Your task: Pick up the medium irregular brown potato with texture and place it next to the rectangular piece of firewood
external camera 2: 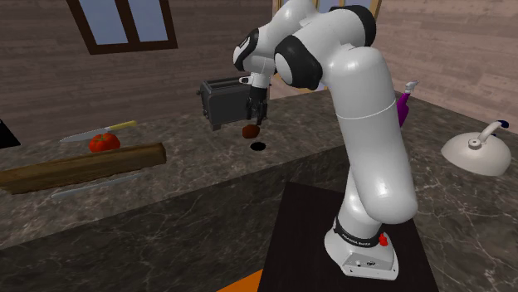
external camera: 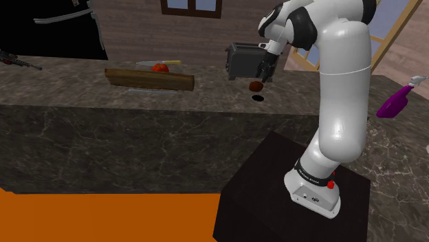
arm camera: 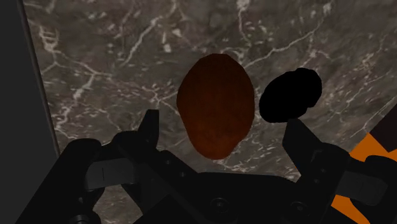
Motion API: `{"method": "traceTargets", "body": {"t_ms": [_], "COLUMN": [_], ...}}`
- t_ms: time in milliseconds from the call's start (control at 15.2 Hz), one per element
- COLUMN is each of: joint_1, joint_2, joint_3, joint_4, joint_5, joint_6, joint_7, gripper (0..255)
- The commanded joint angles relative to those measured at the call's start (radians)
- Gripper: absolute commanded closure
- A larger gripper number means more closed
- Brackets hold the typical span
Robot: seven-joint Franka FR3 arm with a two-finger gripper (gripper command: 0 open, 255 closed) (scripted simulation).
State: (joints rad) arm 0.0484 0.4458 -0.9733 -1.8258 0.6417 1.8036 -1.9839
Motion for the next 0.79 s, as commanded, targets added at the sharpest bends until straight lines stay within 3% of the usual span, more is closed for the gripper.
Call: {"method": "traceTargets", "body": {"t_ms": [0, 726], "joint_1": [0.0, 0.005], "joint_2": [0.01, 0.024], "joint_3": [0.01, 0.023], "joint_4": [-0.013, -0.042], "joint_5": [0.014, 0.034], "joint_6": [0.018, 0.054], "joint_7": [-0.009, -0.021], "gripper": [0, 0]}}
